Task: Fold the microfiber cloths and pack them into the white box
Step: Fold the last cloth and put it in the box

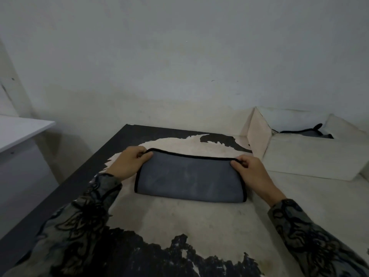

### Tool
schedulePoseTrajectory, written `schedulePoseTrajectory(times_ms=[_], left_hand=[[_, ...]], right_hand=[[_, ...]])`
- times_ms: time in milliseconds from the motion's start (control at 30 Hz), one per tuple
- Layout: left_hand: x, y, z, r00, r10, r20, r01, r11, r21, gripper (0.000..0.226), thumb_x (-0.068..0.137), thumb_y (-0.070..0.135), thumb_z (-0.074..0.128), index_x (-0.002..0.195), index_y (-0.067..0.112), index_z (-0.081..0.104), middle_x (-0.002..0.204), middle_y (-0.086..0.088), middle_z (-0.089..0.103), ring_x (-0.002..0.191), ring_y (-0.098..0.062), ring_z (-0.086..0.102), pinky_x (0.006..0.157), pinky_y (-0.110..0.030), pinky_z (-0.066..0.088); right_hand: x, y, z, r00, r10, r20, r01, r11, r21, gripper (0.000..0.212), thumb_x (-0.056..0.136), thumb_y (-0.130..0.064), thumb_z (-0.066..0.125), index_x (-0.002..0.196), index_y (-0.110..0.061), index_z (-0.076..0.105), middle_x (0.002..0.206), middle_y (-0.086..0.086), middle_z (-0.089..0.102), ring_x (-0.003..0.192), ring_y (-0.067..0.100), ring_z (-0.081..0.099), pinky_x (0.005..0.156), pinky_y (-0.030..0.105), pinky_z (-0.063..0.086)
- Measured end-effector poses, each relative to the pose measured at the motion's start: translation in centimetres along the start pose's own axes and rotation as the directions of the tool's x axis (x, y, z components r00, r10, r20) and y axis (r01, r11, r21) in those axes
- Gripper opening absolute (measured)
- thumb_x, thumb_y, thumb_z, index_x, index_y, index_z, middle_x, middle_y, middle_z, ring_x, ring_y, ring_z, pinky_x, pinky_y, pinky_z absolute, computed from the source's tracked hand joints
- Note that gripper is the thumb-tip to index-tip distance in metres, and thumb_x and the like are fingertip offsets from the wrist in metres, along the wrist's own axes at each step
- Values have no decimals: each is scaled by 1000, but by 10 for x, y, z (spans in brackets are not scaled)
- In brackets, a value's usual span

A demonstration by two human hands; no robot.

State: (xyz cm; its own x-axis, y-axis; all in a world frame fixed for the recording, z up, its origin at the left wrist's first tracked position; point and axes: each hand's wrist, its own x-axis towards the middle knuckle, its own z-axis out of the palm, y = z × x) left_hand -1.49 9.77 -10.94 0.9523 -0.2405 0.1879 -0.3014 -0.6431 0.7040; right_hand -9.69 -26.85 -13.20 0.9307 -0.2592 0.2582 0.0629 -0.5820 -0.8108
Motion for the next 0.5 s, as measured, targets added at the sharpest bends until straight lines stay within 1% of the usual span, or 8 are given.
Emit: schedulePoseTrajectory(times_ms=[67,133,167,267,333,400,467,500], left_hand=[[7,-7,14,998,-47,-35,50,996,80,31,96,31,58,80,6,66,80,-9,65,74,-19,57,65,-26,40],[10,-17,27,994,-76,-81,86,988,126,26,94,30,61,79,9,66,81,-5,64,77,-20,57,64,-27,38],[9,-21,31,991,-80,-105,95,985,143,23,93,29,62,81,10,66,83,-4,63,79,-19,56,67,-27,36],[10,-29,32,988,-79,-133,100,982,161,13,90,28,67,86,15,67,89,-2,61,80,-15,55,74,-24,36],[10,-31,33,986,-70,-154,90,988,125,10,86,24,72,91,17,67,92,-3,62,79,-13,57,76,-24,42],[10,-32,35,987,-36,-159,56,991,124,19,85,21,74,103,16,67,100,-5,60,83,-14,56,82,-24,44],[11,-36,39,993,2,-119,23,977,211,32,87,25,72,117,16,67,110,-7,55,96,-19,54,91,-26,41],[12,-38,40,995,16,-98,10,965,261,35,88,27,70,121,16,66,113,-9,55,104,-22,52,97,-30,39]], right_hand=[[8,9,10,1000,-5,-2,5,991,-131,14,92,-21,66,78,-19,68,84,-3,69,81,17,64,68,23,43],[13,17,20,1000,-26,5,26,970,-243,8,90,-21,68,83,-19,68,89,0,63,88,22,60,71,24,38],[15,20,24,999,-43,11,45,957,-286,5,89,-21,69,86,-17,70,90,1,61,91,23,58,74,26,37],[17,26,27,996,-84,26,88,940,-330,10,88,-21,70,98,-18,71,97,0,59,98,22,54,82,29,40],[17,29,27,993,-108,35,114,927,-357,17,89,-22,68,106,-20,71,103,-1,58,102,21,51,88,30,42],[17,30,28,990,-124,60,138,901,-410,21,92,-25,64,112,-19,70,105,-1,54,102,17,46,88,28,39],[17,29,29,990,-121,67,138,899,-416,21,93,-25,63,112,-19,69,103,-3,50,102,16,43,86,26,35],[17,28,29,991,-119,65,135,905,-403,19,92,-24,63,110,-20,69,102,-4,50,103,17,44,86,27,35]])
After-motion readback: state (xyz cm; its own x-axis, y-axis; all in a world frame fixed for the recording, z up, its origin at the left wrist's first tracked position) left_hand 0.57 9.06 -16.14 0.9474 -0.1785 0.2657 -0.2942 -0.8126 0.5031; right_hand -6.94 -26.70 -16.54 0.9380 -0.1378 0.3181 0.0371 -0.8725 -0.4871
